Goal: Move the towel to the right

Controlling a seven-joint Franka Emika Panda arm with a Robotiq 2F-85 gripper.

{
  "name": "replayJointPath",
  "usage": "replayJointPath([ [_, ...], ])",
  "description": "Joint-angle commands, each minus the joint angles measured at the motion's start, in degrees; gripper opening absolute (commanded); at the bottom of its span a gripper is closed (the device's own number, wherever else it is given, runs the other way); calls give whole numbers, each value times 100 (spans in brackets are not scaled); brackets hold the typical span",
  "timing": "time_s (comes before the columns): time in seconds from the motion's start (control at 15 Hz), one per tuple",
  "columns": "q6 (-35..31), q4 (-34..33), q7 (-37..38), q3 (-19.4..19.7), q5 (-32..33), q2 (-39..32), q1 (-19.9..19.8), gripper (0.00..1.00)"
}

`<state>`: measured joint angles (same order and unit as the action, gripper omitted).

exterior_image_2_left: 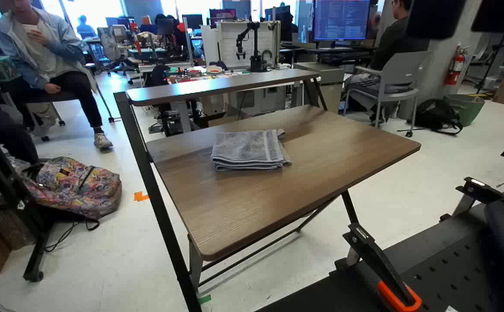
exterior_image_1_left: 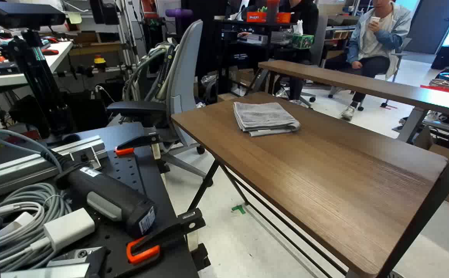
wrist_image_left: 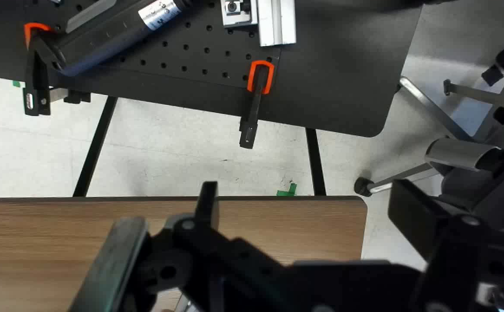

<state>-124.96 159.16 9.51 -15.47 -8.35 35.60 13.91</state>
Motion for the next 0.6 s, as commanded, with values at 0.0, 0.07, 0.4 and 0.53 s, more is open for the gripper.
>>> replayJointPath([
  [0.0,8,-6,28,49,37,-6,47,100],
  [0.07,8,-6,28,49,37,-6,47,100],
  [0.4,-190,-351,216,55,-10,-363,-80,100],
  [0.53,-486,-683,313,144,-104,-756,-186,100],
])
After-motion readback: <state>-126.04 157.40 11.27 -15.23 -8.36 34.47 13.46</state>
